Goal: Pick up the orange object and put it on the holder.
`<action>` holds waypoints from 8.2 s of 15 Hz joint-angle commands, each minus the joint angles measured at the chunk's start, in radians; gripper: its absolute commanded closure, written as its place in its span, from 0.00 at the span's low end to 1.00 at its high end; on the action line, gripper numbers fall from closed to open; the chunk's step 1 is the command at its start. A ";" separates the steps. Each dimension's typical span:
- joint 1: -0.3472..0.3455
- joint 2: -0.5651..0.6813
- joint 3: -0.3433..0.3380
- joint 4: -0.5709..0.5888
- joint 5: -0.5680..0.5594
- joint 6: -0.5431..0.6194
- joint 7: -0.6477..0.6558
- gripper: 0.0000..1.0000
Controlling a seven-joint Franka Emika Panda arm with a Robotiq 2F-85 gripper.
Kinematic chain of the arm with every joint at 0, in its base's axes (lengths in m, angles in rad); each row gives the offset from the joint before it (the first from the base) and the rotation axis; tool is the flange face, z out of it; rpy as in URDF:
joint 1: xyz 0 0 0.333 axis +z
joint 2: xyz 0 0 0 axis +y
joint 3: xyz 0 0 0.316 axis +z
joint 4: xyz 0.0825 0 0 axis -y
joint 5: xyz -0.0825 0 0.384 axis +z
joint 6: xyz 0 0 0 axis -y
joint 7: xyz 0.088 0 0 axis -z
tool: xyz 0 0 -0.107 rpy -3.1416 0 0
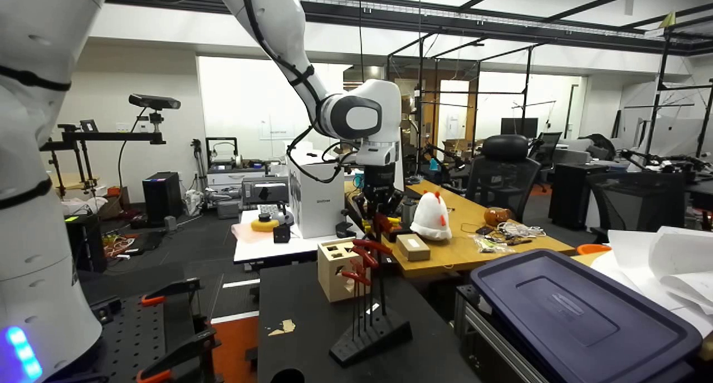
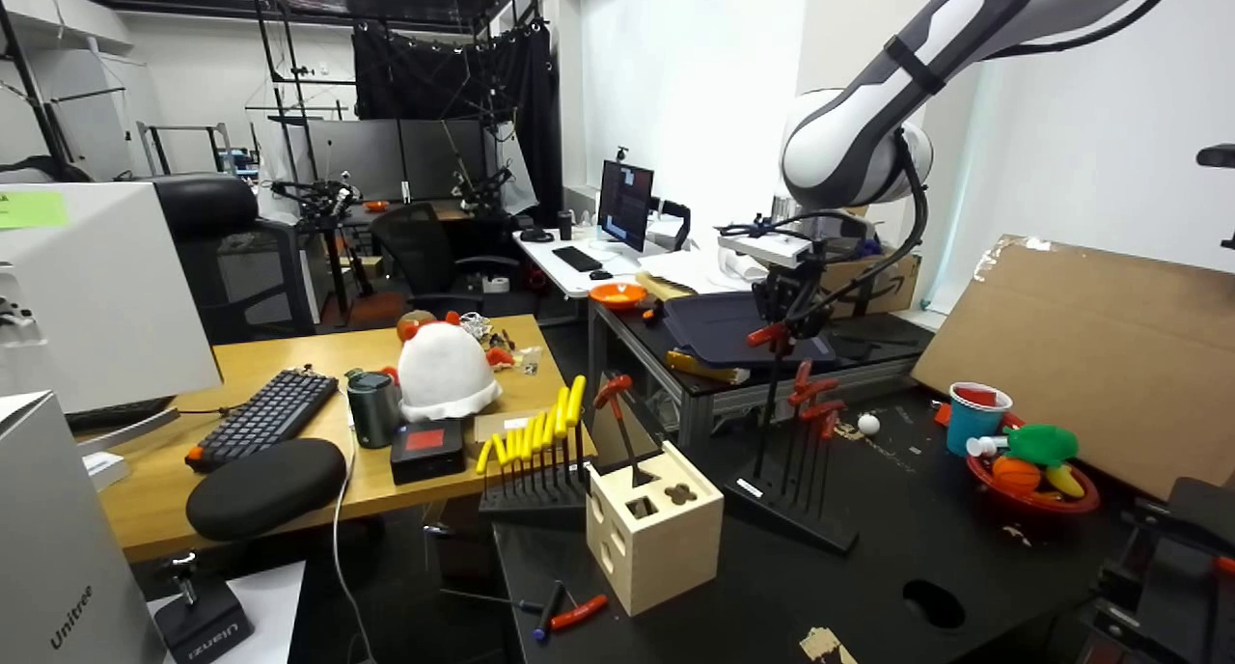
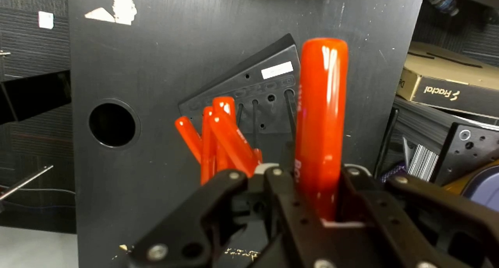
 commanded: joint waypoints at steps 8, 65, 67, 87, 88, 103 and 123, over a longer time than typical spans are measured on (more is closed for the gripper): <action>-0.010 0.063 0.009 0.016 0.013 -0.004 -0.087 0.95; 0.173 -0.050 0.007 0.321 -0.300 -0.388 -0.068 0.00; 0.173 -0.054 0.013 0.336 -0.300 -0.396 -0.065 0.00; 0.159 -0.605 0.227 -0.269 -0.397 -0.394 -0.261 0.00; 0.156 -0.523 0.239 -0.175 -0.364 -0.449 -0.225 0.00; 0.049 -0.669 0.157 -0.239 -0.278 -0.353 -0.778 0.00; 0.010 -0.959 0.138 -0.447 -0.053 -0.510 -1.427 0.00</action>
